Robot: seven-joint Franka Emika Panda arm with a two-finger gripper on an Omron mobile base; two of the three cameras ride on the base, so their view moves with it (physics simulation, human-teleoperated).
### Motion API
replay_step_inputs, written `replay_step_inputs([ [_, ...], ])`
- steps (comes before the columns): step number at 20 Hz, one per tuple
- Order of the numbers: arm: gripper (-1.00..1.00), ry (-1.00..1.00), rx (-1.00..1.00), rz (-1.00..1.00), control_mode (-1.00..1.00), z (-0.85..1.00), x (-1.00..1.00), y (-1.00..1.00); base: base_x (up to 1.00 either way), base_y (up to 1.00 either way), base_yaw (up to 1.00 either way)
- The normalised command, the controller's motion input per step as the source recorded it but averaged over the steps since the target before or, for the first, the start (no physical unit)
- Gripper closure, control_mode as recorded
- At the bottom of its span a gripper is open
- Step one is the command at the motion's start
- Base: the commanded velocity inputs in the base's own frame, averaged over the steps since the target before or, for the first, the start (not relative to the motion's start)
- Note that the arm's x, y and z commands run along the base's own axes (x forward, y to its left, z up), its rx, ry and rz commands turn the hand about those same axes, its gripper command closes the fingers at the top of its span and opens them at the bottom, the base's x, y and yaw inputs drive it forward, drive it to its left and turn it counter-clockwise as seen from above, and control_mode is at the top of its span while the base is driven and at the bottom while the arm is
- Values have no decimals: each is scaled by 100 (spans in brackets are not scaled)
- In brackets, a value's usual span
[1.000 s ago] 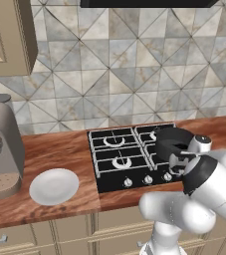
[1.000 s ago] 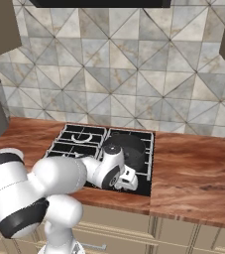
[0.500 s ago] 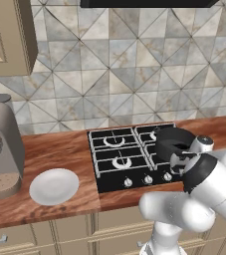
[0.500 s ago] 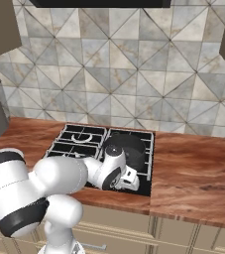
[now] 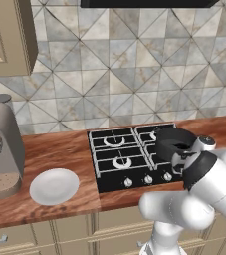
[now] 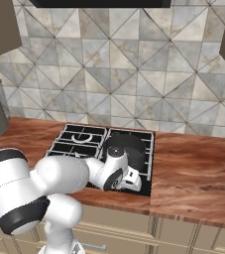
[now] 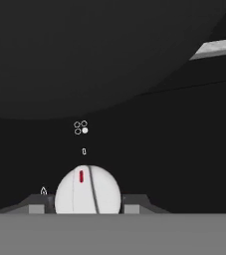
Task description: Retrieve the frozen meat and place it in the pot on a burner. Then turn the burner on.
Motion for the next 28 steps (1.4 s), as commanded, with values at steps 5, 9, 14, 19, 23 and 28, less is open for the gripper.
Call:
replay_step_inputs([
  [5,100,-2,0,7,-100,-24,0,0,0,0,0],
  [9,100,-1,0,19,-100,-19,0,3,0,0,0],
  [14,100,0,0,28,-100,-15,0,0,0,0,0],
  [19,100,0,0,29,-100,-19,0,0,0,0,0],
  [23,100,0,0,26,-100,-19,0,0,0,0,0],
  [28,100,1,0,23,-100,-22,0,1,0,0,0],
])
